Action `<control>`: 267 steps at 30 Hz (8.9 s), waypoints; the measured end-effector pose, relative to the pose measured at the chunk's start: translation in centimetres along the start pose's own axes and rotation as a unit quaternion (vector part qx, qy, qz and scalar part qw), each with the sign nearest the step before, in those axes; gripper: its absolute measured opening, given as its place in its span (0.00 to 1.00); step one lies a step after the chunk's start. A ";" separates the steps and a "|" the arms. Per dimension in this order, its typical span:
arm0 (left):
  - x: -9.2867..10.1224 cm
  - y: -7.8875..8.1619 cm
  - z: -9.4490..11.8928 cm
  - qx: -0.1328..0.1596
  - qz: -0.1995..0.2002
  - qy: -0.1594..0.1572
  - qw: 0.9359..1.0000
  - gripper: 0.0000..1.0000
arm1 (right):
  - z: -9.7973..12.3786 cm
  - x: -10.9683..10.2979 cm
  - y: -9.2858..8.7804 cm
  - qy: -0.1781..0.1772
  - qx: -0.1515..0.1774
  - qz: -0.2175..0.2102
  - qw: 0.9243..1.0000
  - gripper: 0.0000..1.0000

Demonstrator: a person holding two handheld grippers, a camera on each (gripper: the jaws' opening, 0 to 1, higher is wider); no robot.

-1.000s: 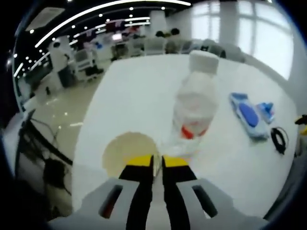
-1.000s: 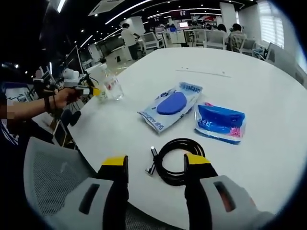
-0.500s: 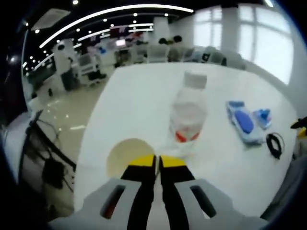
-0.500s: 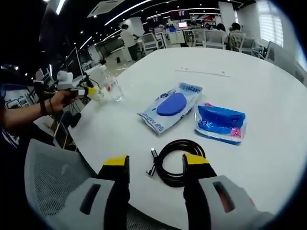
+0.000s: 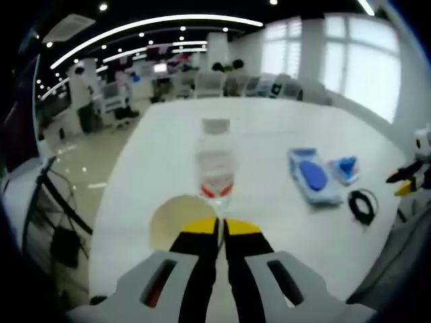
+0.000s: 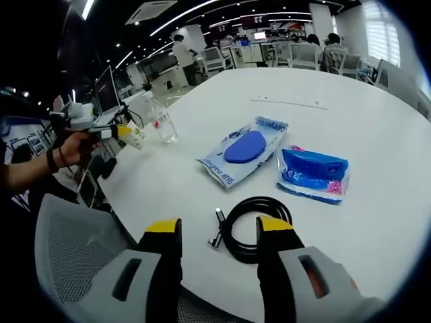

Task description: Arrange the tabletop items into an orderly group along one side of the table until the central work area is clear of visible clutter.

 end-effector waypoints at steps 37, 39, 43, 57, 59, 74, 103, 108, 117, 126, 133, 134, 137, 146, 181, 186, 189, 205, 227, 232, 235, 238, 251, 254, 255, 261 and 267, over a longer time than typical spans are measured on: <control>8.1 3.7 -8.8 -0.025 -0.099 -0.068 0.993 0.01 | 3.8 4.0 -2.7 -0.038 0.010 -0.048 0.998 0.43; 8.0 3.9 -9.4 -0.026 -0.103 -0.064 0.992 0.01 | 4.0 4.1 -2.8 -0.040 0.011 -0.049 0.998 0.43; 8.0 3.9 -10.4 -0.035 -0.118 -0.061 0.991 0.01 | 4.2 4.4 -3.3 -0.043 0.010 -0.052 0.998 0.43; 7.7 1.8 -12.8 -0.094 -0.172 -0.049 0.979 0.03 | 4.0 4.9 -4.0 -0.048 0.006 -0.067 0.997 0.43; 7.8 1.7 -12.8 -0.095 -0.172 -0.051 0.979 0.06 | 3.9 4.8 -4.0 -0.046 0.007 -0.068 0.997 0.43; 7.8 2.2 -12.0 -0.083 -0.171 -0.063 0.980 0.23 | 3.6 4.7 -4.1 -0.042 0.007 -0.067 0.997 0.43; 8.2 2.6 -2.3 0.004 -0.075 -0.066 0.995 0.41 | 0.1 2.9 0.7 0.008 0.010 -0.002 1.000 0.44; 9.5 1.2 -1.9 -0.004 -0.049 -0.074 0.996 0.41 | -0.8 2.9 1.7 0.017 0.009 0.011 1.000 0.44; 13.0 -0.6 -4.0 -0.023 0.068 -0.094 0.993 0.42 | -3.0 4.5 5.4 0.019 0.017 0.032 0.999 0.44; 17.4 -2.2 -7.1 -0.046 0.145 -0.093 0.984 0.42 | -7.7 7.4 10.0 0.019 0.006 0.067 0.998 0.45; 18.9 -3.6 -9.5 -0.069 0.187 -0.080 0.977 0.38 | -11.6 9.0 12.9 0.020 -0.015 0.110 0.994 0.45; 19.0 -3.8 -9.8 -0.071 0.191 -0.076 0.976 0.38 | -12.4 9.3 13.3 0.021 -0.016 0.115 0.993 0.45; 19.3 -4.1 -10.6 -0.079 0.209 -0.071 0.972 0.38 | -14.1 10.2 13.9 0.017 -0.040 0.145 0.988 0.45; 19.5 -4.6 -12.2 -0.084 0.243 -0.052 0.965 0.36 | -18.1 11.1 14.0 0.019 -0.087 0.208 0.974 0.45; 16.8 -4.1 -14.4 -0.104 0.274 0.003 0.956 0.03 | -19.9 11.8 12.1 0.024 -0.115 0.214 0.970 0.00; 14.8 -3.2 -14.1 -0.100 0.237 0.022 0.966 0.01 | -18.6 11.3 11.1 0.029 -0.104 0.200 0.974 0.00; 14.1 -2.7 -14.0 -0.102 0.217 0.031 0.970 0.01 | -18.2 11.3 10.5 0.031 -0.101 0.193 0.976 0.00; 12.0 0.4 -15.1 -0.090 0.108 0.054 0.989 0.00 | -16.0 9.5 8.4 0.038 -0.092 0.185 0.978 0.02; 10.4 0.3 -17.6 -0.118 0.078 0.068 0.988 0.00 | -16.8 8.4 6.7 0.038 -0.094 0.149 0.984 0.02; 10.4 0.0 -17.7 -0.124 0.077 0.071 0.987 0.00 | -16.9 8.5 6.7 0.038 -0.094 0.144 0.984 0.02; 10.3 -0.2 -18.0 -0.126 0.078 0.070 0.986 0.00 | -16.9 8.5 6.7 0.039 -0.093 0.143 0.985 0.02; 10.3 -0.3 -18.1 -0.127 0.076 0.067 0.987 0.00 | -16.9 8.5 6.6 0.040 -0.091 0.140 0.985 0.02; 10.7 -0.7 -17.4 -0.134 0.045 0.001 0.990 0.20 | -16.5 8.7 6.2 0.028 -0.097 0.135 0.986 0.10; 11.0 -0.9 -17.0 -0.136 0.037 -0.005 0.990 0.22 | -16.4 8.6 6.1 0.028 -0.099 0.136 0.985 0.12; 11.1 -1.0 -16.7 -0.136 0.032 -0.006 0.990 0.22 | -16.4 8.5 6.0 0.029 -0.102 0.135 0.985 0.12; 11.2 -1.7 -15.2 -0.137 0.010 -0.009 0.990 0.22 | -16.1 8.3 5.5 0.030 -0.109 0.135 0.984 0.14; 10.3 -2.5 -13.4 -0.130 0.027 -0.003 0.991 0.21 | -15.9 8.2 5.3 0.029 -0.108 0.126 0.986 0.13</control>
Point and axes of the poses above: the point that each gripper's makers call its tool centre point, and the gripper's own axes: z roughly backward along the fingers, x roughly to its right, y roughly out of its top, the point moved 3 cm from there along z, roughly backward along the fingers, and after that the axes turned 1 degree about -y, right-handed, at the moved point
